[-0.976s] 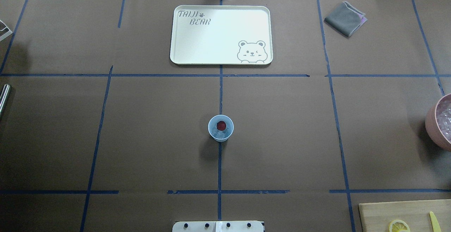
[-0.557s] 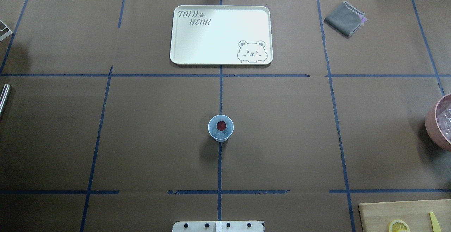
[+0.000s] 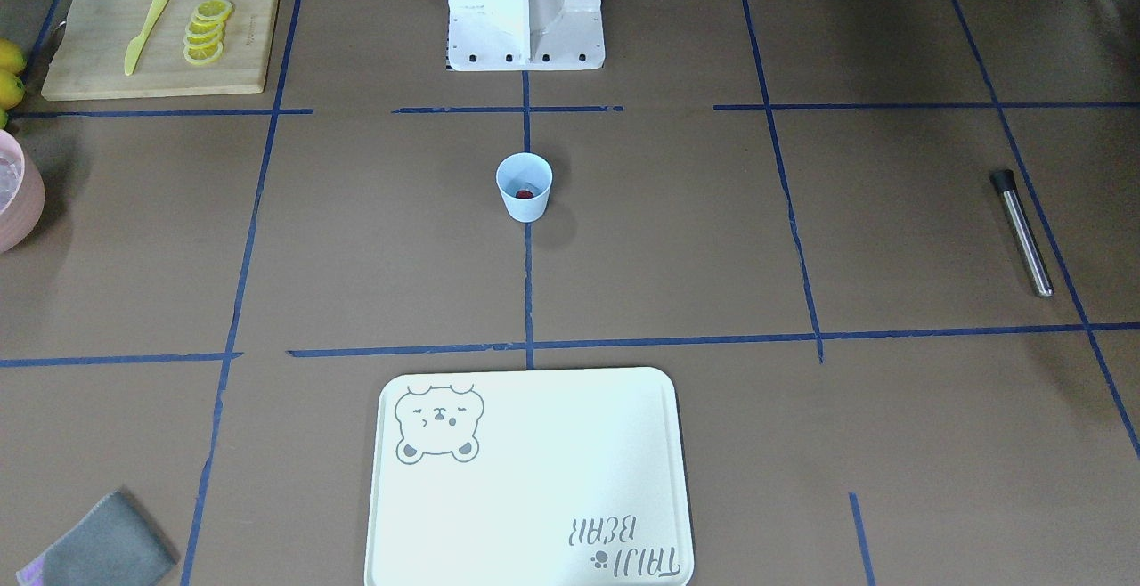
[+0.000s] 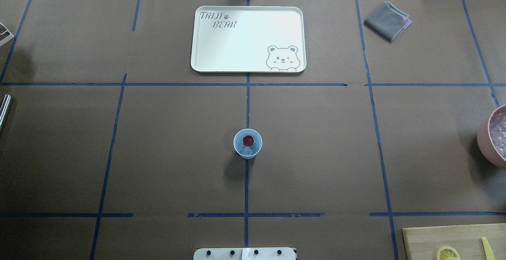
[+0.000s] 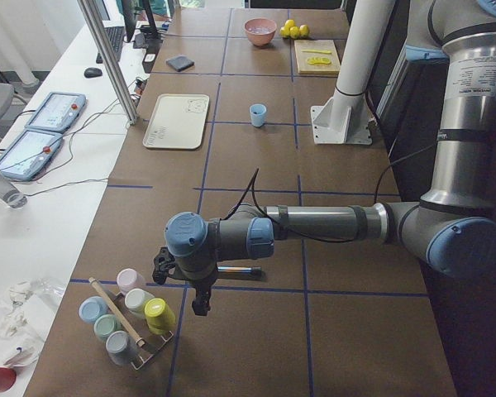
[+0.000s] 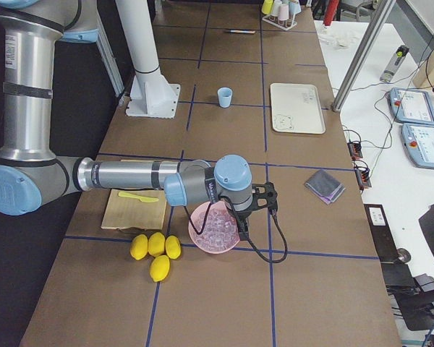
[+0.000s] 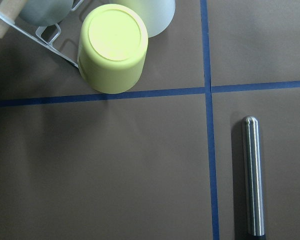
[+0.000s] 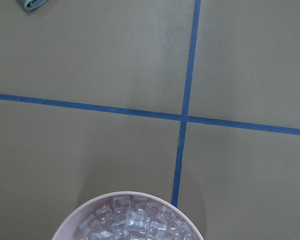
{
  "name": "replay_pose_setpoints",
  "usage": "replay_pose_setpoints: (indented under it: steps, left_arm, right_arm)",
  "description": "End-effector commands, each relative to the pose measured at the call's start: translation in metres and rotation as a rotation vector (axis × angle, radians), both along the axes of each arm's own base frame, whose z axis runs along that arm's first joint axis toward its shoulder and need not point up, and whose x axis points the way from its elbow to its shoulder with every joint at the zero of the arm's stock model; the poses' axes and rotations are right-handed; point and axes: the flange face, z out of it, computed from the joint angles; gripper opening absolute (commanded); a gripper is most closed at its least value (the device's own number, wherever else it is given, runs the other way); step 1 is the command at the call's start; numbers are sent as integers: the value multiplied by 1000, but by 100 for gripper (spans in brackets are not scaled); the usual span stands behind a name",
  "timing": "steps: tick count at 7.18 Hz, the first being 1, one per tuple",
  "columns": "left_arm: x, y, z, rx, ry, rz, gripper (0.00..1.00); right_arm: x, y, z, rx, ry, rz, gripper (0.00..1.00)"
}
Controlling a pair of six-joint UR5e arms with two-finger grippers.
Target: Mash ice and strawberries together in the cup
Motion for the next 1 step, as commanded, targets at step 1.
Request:
replay_pose_setpoints:
  steps: [1]
  left_arm:
    - [0, 0, 0, 2, -2, 0, 100]
  right_arm:
    - [0, 0, -1, 2, 1, 2, 99]
